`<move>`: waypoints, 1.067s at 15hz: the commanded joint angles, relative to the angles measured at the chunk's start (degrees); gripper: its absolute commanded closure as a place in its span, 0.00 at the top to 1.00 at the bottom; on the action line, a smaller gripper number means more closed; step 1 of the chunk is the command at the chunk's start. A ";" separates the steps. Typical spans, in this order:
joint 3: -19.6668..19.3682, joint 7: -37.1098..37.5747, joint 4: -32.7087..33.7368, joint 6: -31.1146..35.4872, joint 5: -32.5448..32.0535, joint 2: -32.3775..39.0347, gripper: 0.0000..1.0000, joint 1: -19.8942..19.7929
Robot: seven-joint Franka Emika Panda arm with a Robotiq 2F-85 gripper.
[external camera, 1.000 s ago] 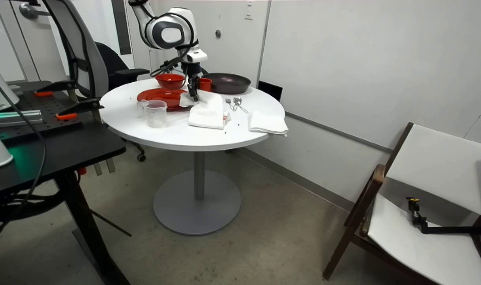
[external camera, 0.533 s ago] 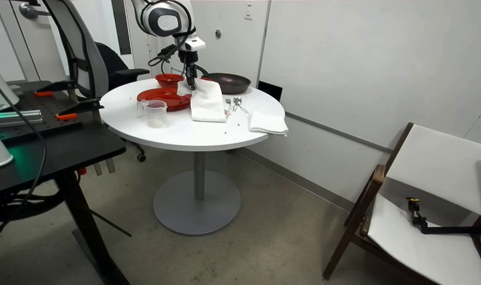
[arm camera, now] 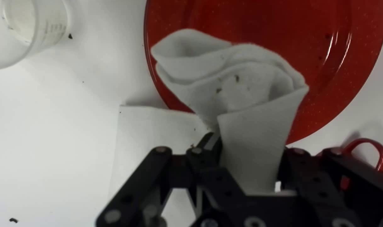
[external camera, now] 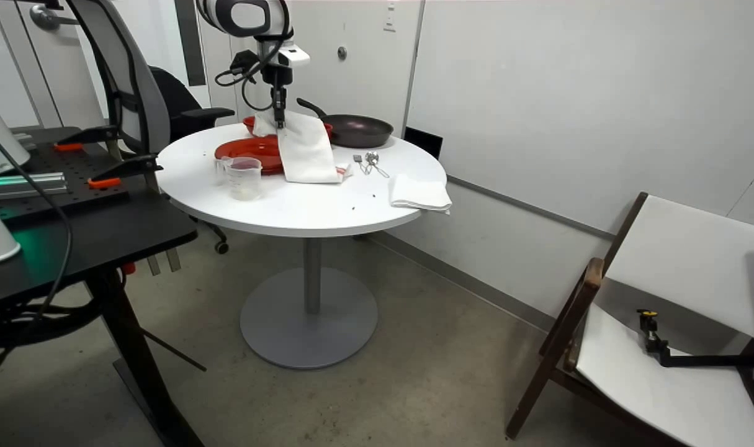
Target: Use the towel to clean the red plate
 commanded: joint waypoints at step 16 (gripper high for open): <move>3.69 -4.26 -3.98 -1.25 -4.80 5.03 0.05 6.79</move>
